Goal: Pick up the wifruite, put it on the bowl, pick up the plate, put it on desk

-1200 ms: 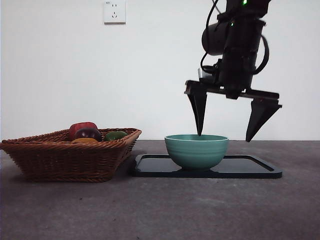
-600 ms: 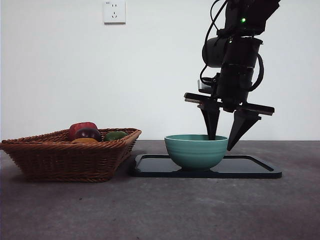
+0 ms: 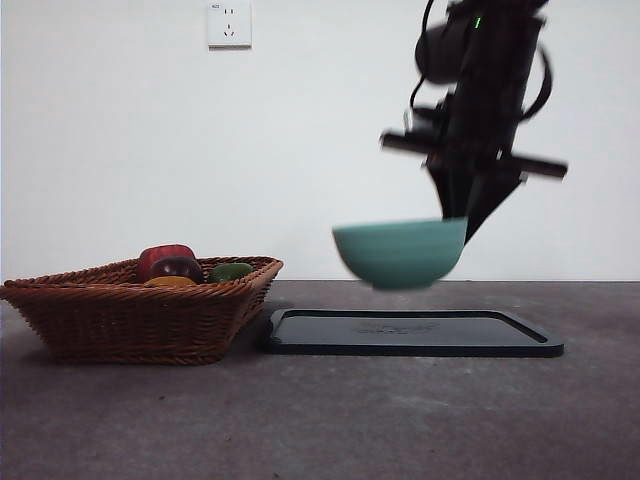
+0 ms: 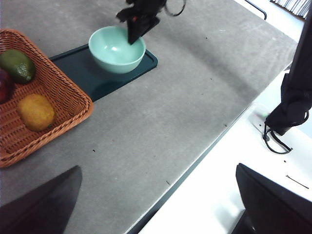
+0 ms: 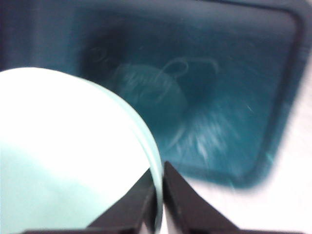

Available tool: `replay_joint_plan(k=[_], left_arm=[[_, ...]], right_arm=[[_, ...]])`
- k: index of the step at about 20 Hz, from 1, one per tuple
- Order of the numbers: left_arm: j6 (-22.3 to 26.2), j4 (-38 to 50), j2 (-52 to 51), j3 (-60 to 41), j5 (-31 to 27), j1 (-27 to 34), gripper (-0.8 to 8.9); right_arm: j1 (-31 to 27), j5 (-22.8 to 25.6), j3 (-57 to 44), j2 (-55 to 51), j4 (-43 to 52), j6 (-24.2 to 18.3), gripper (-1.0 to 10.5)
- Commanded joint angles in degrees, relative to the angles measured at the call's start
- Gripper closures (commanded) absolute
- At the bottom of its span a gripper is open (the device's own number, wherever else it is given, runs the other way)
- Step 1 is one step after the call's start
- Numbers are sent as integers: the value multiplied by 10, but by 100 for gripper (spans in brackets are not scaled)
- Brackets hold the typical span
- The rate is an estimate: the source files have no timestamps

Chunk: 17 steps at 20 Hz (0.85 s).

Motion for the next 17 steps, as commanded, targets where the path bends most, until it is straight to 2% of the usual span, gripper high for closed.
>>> replay_joint_plan(k=[1,6,11,17], left_arm=[[-2,6,1,7,3,-5,313],[-3,6,1,7,3,-5,313],[-4,6,1,7,3,-5,313],[-4,7,1,7,3,-5,313]], right_arm=[[3,15,13,-23,-23,-18,941],[29,29,-6,-125,-77,-31,941],[83,27,-126,-235,-51,-31,941],[154,24,-288,-291,33,19,941]])
